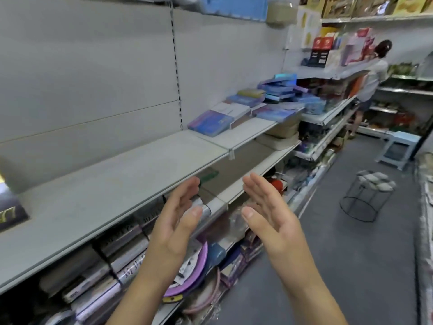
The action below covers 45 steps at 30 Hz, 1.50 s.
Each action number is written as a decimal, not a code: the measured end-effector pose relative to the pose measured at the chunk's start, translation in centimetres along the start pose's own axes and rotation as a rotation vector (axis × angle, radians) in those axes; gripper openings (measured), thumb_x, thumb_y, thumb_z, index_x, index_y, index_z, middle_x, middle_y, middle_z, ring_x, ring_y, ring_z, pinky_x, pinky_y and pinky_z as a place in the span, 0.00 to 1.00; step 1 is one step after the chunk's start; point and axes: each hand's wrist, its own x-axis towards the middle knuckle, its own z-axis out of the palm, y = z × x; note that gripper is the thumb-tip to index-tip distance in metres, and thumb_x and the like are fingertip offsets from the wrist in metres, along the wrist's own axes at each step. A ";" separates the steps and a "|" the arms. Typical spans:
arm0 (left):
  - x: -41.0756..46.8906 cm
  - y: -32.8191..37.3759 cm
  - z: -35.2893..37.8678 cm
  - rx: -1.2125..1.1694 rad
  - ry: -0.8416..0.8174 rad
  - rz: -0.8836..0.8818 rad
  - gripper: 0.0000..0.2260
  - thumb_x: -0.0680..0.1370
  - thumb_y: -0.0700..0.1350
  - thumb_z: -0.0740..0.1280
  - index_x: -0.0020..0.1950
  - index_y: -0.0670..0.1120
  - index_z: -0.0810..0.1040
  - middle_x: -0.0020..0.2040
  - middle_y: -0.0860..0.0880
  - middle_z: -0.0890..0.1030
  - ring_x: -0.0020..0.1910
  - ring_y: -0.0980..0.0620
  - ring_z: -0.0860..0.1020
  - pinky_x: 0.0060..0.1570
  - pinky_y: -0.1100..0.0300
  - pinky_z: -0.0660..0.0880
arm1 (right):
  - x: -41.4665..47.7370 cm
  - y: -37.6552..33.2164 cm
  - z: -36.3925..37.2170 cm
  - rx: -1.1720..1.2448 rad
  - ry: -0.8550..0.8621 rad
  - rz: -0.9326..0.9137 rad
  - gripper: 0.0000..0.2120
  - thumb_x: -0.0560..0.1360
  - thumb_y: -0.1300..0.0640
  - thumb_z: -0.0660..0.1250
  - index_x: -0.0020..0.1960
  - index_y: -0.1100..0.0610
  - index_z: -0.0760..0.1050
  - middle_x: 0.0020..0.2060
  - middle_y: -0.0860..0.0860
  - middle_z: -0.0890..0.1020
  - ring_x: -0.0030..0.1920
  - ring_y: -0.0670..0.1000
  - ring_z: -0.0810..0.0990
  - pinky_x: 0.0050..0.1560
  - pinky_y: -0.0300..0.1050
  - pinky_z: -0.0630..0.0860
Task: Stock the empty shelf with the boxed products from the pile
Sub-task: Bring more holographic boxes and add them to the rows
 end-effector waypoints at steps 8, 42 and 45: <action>11.5 -6.8 4.8 -0.048 0.074 -0.064 0.28 0.72 0.61 0.63 0.72 0.57 0.73 0.69 0.63 0.77 0.69 0.64 0.72 0.66 0.66 0.70 | 12.4 5.1 -4.8 -0.040 -0.012 0.036 0.25 0.77 0.48 0.71 0.72 0.40 0.69 0.68 0.35 0.76 0.70 0.38 0.72 0.73 0.51 0.68; 52.4 -21.3 30.6 0.365 0.463 -0.262 0.28 0.70 0.70 0.62 0.70 0.68 0.70 0.70 0.66 0.74 0.67 0.64 0.74 0.65 0.60 0.71 | 61.8 21.2 -34.8 0.021 -0.257 0.149 0.22 0.79 0.56 0.68 0.70 0.40 0.72 0.64 0.32 0.78 0.66 0.34 0.74 0.72 0.47 0.69; 55.6 -22.3 31.0 0.352 0.447 -0.232 0.24 0.72 0.68 0.62 0.69 0.70 0.71 0.68 0.69 0.73 0.63 0.72 0.73 0.61 0.63 0.71 | 64.7 21.9 -35.3 -0.005 -0.226 0.124 0.22 0.79 0.58 0.68 0.70 0.42 0.73 0.63 0.33 0.79 0.65 0.34 0.75 0.71 0.45 0.70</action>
